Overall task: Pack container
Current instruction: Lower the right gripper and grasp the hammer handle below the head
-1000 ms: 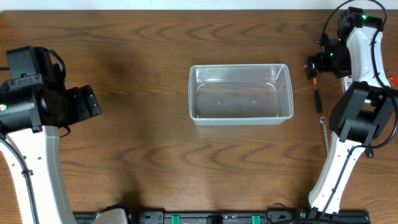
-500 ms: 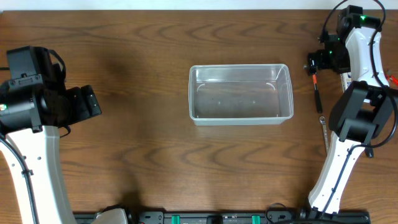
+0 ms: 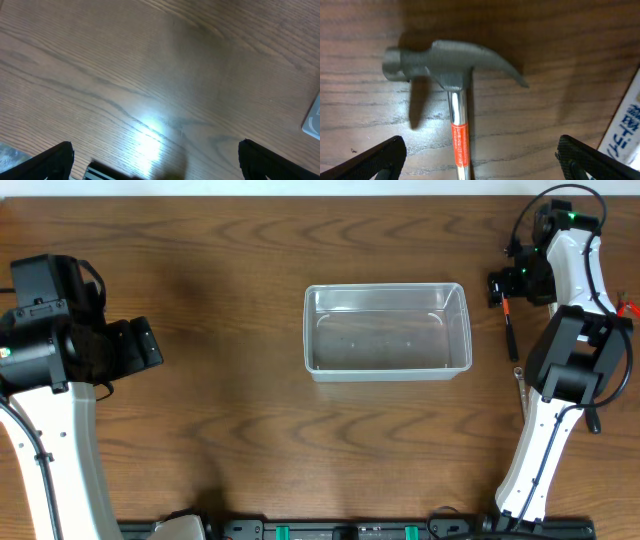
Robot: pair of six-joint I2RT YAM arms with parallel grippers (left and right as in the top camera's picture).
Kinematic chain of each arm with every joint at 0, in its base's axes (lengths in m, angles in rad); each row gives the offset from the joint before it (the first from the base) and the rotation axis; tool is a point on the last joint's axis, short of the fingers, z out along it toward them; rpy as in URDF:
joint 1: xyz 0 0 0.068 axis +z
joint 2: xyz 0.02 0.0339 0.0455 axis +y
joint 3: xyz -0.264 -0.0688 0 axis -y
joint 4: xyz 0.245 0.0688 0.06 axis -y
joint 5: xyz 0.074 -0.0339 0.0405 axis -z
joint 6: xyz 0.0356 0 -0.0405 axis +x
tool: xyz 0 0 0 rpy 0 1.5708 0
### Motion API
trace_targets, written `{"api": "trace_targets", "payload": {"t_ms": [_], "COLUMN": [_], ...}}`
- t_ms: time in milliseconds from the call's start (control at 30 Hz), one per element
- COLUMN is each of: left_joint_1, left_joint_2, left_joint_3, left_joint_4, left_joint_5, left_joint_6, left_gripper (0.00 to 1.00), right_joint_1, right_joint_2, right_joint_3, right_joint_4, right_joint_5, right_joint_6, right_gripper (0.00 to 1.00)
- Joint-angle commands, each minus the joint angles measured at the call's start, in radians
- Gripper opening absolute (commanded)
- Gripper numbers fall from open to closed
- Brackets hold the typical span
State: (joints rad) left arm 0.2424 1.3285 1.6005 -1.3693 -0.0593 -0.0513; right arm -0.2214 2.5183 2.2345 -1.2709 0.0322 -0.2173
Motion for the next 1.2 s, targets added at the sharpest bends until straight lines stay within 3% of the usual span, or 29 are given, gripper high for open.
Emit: {"api": "trace_targets", "payload": {"t_ms": [0, 1033, 1167], "left_joint_1": [0.005, 0.005, 0.005], "left_joint_2": [-0.002, -0.002, -0.002], "left_joint_3": [0.011, 0.011, 0.011], "left_joint_4": [-0.003, -0.003, -0.003], "left_joint_5": [-0.002, -0.002, -0.001], "left_joint_6": [0.006, 0.006, 0.005], "left_gripper": [0.98, 0.98, 0.98], "right_joint_1": [0.007, 0.016, 0.016], "right_joint_2": [0.003, 0.054, 0.054], "right_joint_3": [0.000, 0.000, 0.000], "right_joint_4": [0.009, 0.008, 0.014], "right_joint_5": [-0.010, -0.013, -0.013], "right_joint_6": [0.031, 0.036, 0.037], "right_gripper": [0.99, 0.99, 0.91]}}
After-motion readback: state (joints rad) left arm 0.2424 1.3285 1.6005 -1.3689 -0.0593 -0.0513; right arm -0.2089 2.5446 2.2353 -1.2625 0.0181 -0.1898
